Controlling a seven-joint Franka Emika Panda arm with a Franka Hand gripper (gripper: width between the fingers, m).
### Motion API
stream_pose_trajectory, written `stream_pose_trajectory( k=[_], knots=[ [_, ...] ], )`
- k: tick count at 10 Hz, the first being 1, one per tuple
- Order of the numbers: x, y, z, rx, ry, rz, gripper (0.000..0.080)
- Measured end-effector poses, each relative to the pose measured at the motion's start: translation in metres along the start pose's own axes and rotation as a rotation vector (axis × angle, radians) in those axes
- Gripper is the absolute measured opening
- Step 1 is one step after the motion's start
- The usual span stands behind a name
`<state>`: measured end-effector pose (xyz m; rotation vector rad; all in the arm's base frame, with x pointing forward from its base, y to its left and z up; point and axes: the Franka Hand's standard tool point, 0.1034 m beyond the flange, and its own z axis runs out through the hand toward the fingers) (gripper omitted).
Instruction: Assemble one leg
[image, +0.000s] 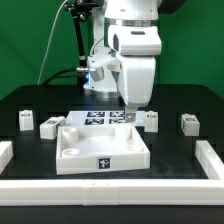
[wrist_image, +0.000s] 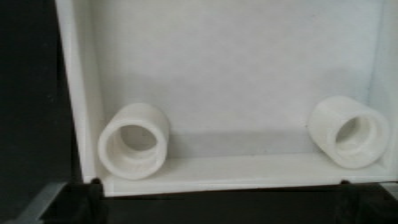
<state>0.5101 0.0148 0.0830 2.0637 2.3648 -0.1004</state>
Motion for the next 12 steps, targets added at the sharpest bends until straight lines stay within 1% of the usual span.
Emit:
stream_pose_trajectory(
  k=[1,2,3,5,6,7,8,9,11,12],
  knots=[
    [-0.002,-0.015,0.004,-0.001,0.002,-0.015,0.065],
    [-0.005,-0.036,0.013,0.004,0.008,-0.035,0.065],
    [-0.011,-0.055,0.023,0.019,0.015,-0.052,0.065],
    [-0.021,-0.073,0.043,0.028,0.033,-0.05,0.065],
    [-0.025,-0.078,0.055,0.032,0.043,-0.051,0.065],
    [-0.028,-0.082,0.066,0.042,0.052,-0.039,0.065],
    [-0.028,-0.084,0.073,0.053,0.057,-0.036,0.065],
    [-0.028,-0.086,0.075,0.057,0.059,-0.033,0.065],
    [-0.027,-0.082,0.07,0.048,0.054,-0.009,0.065],
    [-0.025,-0.081,0.068,0.048,0.052,0.009,0.055]
  ],
)
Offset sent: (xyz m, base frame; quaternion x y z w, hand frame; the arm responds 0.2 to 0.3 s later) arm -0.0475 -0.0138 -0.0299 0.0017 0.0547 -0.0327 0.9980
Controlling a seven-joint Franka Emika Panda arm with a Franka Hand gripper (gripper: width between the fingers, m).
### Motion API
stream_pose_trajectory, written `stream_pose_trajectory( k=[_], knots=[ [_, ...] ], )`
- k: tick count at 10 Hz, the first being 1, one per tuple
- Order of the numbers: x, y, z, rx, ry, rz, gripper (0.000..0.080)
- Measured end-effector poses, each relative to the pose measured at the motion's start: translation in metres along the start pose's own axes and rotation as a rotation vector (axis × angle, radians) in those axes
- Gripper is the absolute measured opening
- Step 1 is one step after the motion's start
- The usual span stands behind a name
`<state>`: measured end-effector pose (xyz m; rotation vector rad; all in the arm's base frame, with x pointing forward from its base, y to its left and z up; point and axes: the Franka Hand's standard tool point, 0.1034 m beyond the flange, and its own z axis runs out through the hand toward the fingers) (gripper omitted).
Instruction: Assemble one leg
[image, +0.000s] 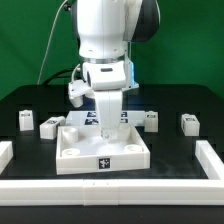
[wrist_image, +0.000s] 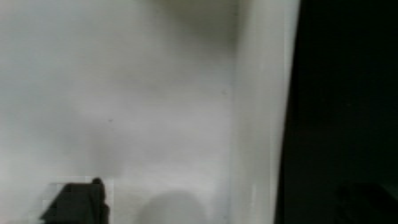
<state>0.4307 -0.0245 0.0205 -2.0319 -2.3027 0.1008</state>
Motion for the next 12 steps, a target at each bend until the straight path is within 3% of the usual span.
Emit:
stream_pose_trajectory(
  k=[1,2,3,4,5,12],
  knots=[
    [-0.0005,-0.0008,0.0011,0.002,0.001,0.001,0.055],
    [-0.0008,-0.001,0.0014,0.003,0.001,0.002,0.0368],
    [-0.0008,-0.0012,0.0015,0.003,0.001,0.002,0.0234],
    [-0.0009,-0.0015,0.0018,0.004,0.001,0.002,0.0234],
    [-0.0012,-0.0013,0.0017,0.003,0.001,0.003,0.0067],
    [-0.0012,-0.0012,0.0016,0.002,0.001,0.003,0.0058]
  ],
)
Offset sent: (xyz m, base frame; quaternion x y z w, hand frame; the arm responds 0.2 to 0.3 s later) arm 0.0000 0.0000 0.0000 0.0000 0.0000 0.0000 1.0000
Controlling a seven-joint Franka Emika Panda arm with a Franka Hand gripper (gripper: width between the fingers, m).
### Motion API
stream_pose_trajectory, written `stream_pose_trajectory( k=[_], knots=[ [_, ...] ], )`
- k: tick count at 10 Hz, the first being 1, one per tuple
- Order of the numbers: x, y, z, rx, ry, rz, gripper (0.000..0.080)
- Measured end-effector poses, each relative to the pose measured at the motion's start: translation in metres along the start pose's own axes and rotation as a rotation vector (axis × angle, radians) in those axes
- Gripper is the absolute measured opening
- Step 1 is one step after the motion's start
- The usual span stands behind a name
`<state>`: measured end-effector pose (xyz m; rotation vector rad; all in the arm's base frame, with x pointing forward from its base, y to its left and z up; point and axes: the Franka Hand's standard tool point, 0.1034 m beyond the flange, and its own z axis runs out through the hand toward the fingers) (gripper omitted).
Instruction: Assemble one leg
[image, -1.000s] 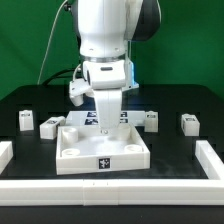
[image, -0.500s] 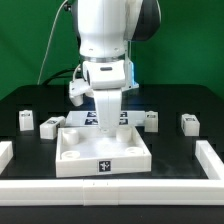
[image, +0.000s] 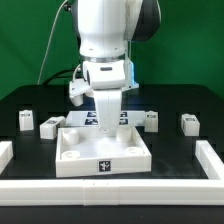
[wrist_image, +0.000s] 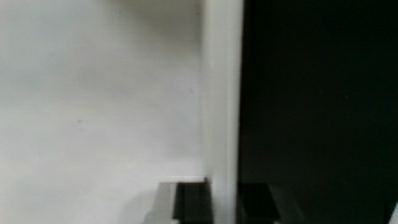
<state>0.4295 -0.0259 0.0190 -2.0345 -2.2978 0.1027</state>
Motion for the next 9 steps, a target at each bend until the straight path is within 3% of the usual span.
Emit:
stream_pose_trajectory(
  k=[2,7,9],
  knots=[
    [0.01,0.005,0.0,-0.003,0.003,0.055,0.0058],
    [0.066,0.054,-0.005,-0.053,0.025,0.117,0.0058],
    [0.085,0.07,-0.007,-0.054,0.029,0.162,0.0058]
  ],
)
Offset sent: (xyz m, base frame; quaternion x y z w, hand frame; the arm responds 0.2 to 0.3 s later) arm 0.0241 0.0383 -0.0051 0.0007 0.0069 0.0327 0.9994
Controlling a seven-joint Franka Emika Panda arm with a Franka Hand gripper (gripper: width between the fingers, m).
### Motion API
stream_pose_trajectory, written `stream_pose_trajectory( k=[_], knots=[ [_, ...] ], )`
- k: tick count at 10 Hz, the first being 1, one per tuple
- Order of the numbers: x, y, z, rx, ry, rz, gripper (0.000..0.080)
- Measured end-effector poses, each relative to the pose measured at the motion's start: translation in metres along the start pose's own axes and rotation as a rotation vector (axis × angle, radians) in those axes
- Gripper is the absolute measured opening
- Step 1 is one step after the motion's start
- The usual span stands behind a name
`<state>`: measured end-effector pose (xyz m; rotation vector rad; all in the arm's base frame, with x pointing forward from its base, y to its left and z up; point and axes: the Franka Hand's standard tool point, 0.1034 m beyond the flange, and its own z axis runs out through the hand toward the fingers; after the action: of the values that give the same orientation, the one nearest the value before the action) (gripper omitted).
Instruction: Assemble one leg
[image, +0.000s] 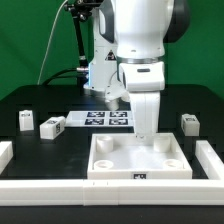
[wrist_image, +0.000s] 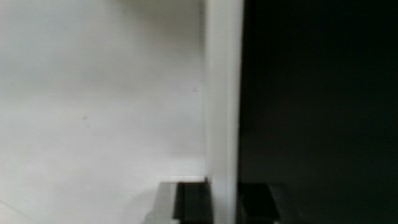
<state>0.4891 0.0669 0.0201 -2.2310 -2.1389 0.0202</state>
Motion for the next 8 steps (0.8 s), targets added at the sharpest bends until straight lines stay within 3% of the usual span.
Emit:
stream_pose_trajectory(
  k=[3,5,6,7,8],
  knots=[
    [0.021,0.013,0.0,-0.006,0.004,-0.005,0.0058],
    [0.021,0.013,0.0,-0.001,0.001,-0.006,0.0058],
    [0.02,0.013,0.0,-0.001,0.001,-0.005,0.0132],
    [0.02,0.013,0.0,-0.001,0.001,-0.005,0.0132],
    [0.02,0.013,0.0,-0.001,0.001,-0.005,0.0269]
  ],
)
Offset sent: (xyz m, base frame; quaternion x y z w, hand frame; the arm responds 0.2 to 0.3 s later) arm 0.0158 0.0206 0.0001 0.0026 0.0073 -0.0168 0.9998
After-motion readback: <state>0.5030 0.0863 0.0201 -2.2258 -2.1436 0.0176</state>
